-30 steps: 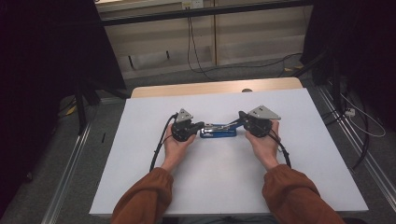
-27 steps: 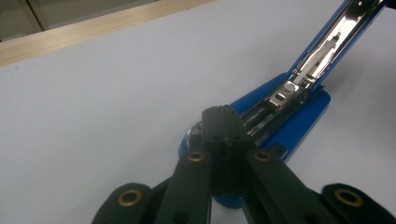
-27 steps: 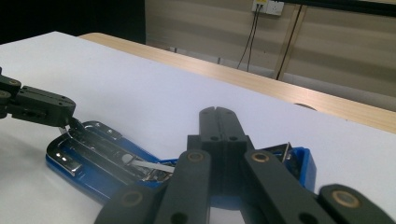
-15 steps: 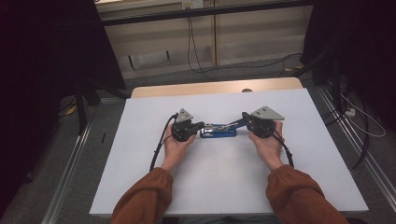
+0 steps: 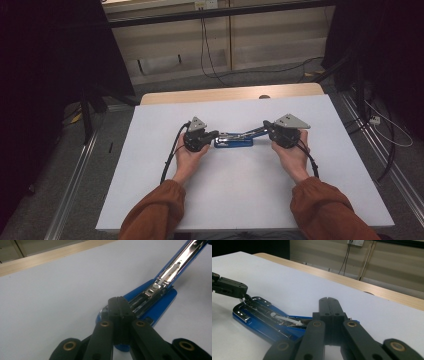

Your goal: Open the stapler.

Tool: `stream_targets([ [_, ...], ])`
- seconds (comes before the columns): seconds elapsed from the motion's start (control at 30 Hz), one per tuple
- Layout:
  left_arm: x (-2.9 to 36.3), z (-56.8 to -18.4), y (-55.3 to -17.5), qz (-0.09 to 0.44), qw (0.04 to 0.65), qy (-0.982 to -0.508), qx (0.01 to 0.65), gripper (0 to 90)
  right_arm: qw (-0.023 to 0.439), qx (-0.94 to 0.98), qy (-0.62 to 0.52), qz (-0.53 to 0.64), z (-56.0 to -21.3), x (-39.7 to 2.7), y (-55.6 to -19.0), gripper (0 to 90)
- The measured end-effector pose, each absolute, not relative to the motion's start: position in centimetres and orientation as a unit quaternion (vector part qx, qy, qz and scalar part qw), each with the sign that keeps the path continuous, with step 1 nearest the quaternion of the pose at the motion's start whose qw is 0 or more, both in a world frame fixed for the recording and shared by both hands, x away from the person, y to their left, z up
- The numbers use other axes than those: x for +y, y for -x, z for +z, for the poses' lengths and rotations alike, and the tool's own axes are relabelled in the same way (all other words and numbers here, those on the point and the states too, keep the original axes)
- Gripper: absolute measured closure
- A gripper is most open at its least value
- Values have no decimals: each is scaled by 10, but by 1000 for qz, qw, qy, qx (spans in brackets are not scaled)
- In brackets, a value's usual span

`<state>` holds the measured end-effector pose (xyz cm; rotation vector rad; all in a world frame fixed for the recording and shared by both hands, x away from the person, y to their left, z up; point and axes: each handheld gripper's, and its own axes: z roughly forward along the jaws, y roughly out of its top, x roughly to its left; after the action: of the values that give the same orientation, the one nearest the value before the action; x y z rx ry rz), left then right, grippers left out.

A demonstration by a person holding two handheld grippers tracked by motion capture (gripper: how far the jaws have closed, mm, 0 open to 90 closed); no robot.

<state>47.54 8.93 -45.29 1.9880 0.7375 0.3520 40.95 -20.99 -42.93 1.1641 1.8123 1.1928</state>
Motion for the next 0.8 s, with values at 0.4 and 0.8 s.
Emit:
stream_targets([
  [0.4, 89, -453, -475, 144, 476, -813, 302, 900, 328, 696, -452, 452, -437, -216, -408, 900],
  [0.8, 89, -453, -475, 144, 476, -812, 305, 900, 319, 698, -458, 448, -441, -221, -408, 900],
])
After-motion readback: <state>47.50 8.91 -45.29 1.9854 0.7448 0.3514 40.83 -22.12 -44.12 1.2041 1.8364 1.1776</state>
